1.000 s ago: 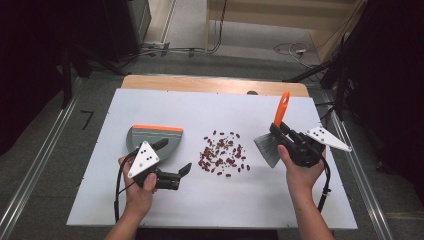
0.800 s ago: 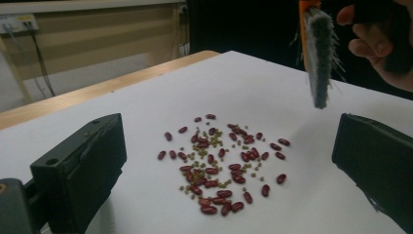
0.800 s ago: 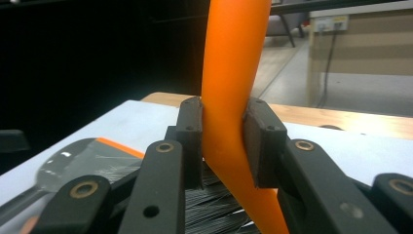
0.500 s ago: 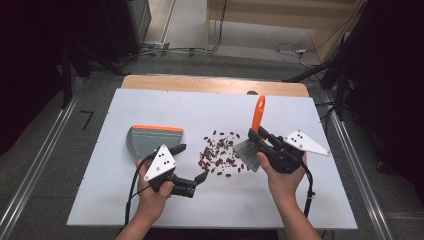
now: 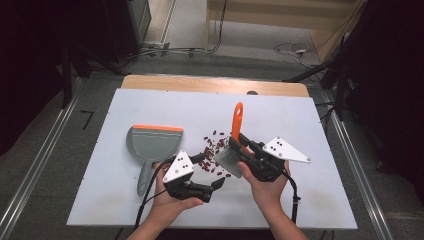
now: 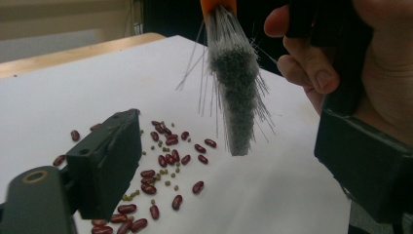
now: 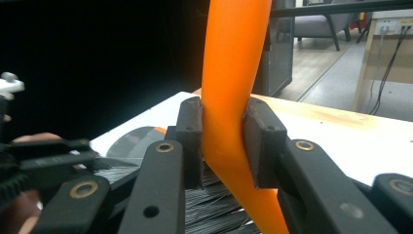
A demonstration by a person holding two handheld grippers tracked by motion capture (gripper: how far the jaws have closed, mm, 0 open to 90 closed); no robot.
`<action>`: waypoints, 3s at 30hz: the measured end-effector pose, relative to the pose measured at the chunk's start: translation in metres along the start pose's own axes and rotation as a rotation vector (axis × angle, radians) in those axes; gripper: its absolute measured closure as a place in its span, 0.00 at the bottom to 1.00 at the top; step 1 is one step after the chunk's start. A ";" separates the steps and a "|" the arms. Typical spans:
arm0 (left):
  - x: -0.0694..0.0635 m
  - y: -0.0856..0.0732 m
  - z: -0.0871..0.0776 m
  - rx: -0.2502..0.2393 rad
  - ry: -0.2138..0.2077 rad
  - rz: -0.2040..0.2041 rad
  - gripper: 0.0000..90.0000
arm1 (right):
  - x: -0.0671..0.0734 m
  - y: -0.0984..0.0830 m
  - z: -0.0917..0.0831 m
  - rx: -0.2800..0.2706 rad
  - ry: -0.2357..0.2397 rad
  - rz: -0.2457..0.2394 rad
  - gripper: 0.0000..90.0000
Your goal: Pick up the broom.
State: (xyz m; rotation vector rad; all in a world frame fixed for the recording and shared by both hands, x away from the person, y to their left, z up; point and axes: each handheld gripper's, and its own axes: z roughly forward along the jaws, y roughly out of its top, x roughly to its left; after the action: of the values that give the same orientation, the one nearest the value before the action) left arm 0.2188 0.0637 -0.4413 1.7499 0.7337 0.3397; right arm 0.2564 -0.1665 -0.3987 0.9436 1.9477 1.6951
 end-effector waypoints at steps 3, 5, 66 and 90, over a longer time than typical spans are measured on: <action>-0.005 -0.002 0.005 0.017 0.001 0.002 0.20 | 0.008 -0.001 0.002 -0.003 0.014 -0.014 0.77; -0.007 -0.003 0.008 0.022 -0.010 0.000 0.24 | 0.014 -0.001 0.003 -0.003 0.023 -0.016 0.77; 0.036 -0.002 -0.023 0.048 -0.399 0.091 0.95 | -0.020 -0.018 0.027 0.166 0.751 -0.045 0.64; 0.046 -0.006 -0.033 0.037 -0.277 0.028 0.35 | -0.022 -0.012 0.020 0.183 0.619 -0.044 0.76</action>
State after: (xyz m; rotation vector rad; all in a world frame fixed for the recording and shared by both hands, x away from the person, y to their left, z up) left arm 0.2333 0.1182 -0.4430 1.7978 0.5185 0.0987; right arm 0.2825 -0.1686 -0.4172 0.4458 2.5204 1.9690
